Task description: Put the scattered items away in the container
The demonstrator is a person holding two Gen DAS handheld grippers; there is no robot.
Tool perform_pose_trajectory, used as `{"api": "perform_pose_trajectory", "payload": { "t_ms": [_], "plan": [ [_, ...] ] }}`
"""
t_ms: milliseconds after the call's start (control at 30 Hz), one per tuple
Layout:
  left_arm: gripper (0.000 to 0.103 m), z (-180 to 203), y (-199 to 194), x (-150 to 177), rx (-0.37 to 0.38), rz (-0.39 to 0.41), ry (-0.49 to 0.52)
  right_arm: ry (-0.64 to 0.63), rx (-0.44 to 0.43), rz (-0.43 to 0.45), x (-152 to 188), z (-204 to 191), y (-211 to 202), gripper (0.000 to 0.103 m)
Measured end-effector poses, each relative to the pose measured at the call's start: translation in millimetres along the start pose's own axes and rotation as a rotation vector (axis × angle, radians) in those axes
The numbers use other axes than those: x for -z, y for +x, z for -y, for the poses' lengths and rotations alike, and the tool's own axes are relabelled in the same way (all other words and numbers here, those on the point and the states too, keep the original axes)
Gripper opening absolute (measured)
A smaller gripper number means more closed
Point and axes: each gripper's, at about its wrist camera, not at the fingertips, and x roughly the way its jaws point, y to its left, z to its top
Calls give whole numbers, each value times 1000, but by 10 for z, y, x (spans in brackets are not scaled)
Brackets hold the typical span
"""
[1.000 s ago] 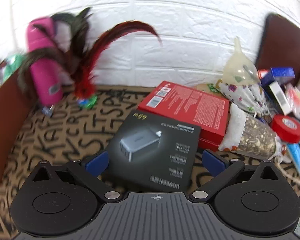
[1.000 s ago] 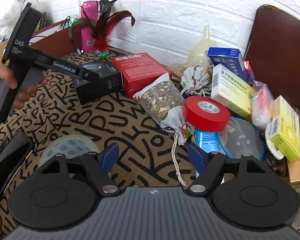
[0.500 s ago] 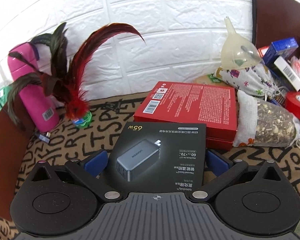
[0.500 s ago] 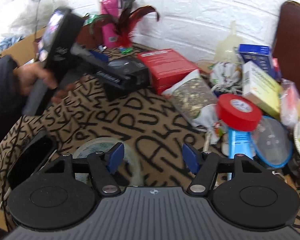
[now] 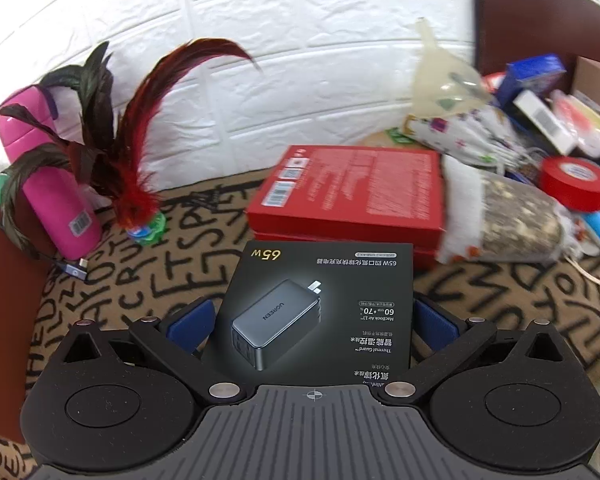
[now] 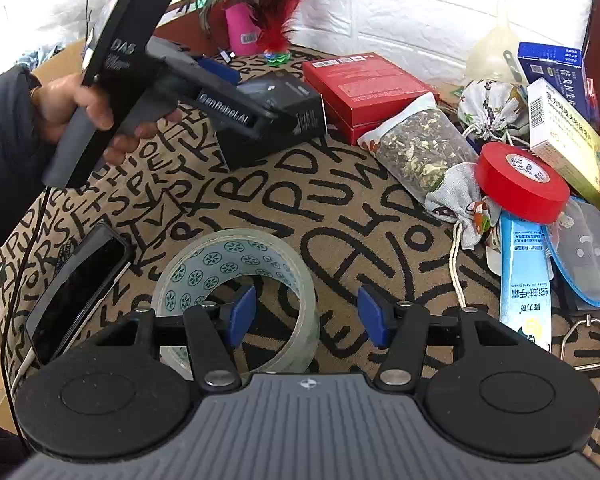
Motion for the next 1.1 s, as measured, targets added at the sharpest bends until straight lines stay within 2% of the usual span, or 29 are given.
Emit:
{"api": "perform_pose_trajectory", "payload": {
  "t_ms": [133, 267, 333, 500, 567, 633, 733, 833, 900, 1000, 1067, 1100],
  "plan": [
    [103, 195, -194, 140, 52, 9, 26, 1, 17, 20, 1, 40, -115, 62],
    [103, 461, -435, 269, 179, 14, 71, 13, 11, 42, 11, 74, -216, 66],
    [102, 548, -530, 304, 176, 15, 80, 27, 0, 67, 20, 85, -285, 68],
    [103, 302, -688, 347, 167, 17, -124, 8, 15, 98, -25, 68, -330, 70],
    [103, 154, -711, 387, 164, 2, -211, 4, 5, 107, -64, 60, -298, 74],
    [103, 21, -702, 425, 174, -41, -312, -15, -5, 111, -101, 31, -248, 76],
    [103, -88, -634, 529, 230, -122, -455, -57, -26, 107, -189, -35, -115, 79],
    [103, -116, -574, 630, 279, -125, -513, -74, -52, 108, -300, -56, 21, 83],
    [102, -118, -519, 663, 273, -125, -526, -72, -92, 89, -393, -41, 151, 84],
    [103, -194, -428, 675, 243, -109, -577, -56, -102, 92, -489, 7, 316, 84],
    [102, -259, -348, 669, 264, -109, -622, 9, -147, 85, -516, 110, 380, 78],
    [102, -273, -321, 666, 280, -101, -630, 61, -197, 68, -508, 174, 398, 75]
  ]
}}
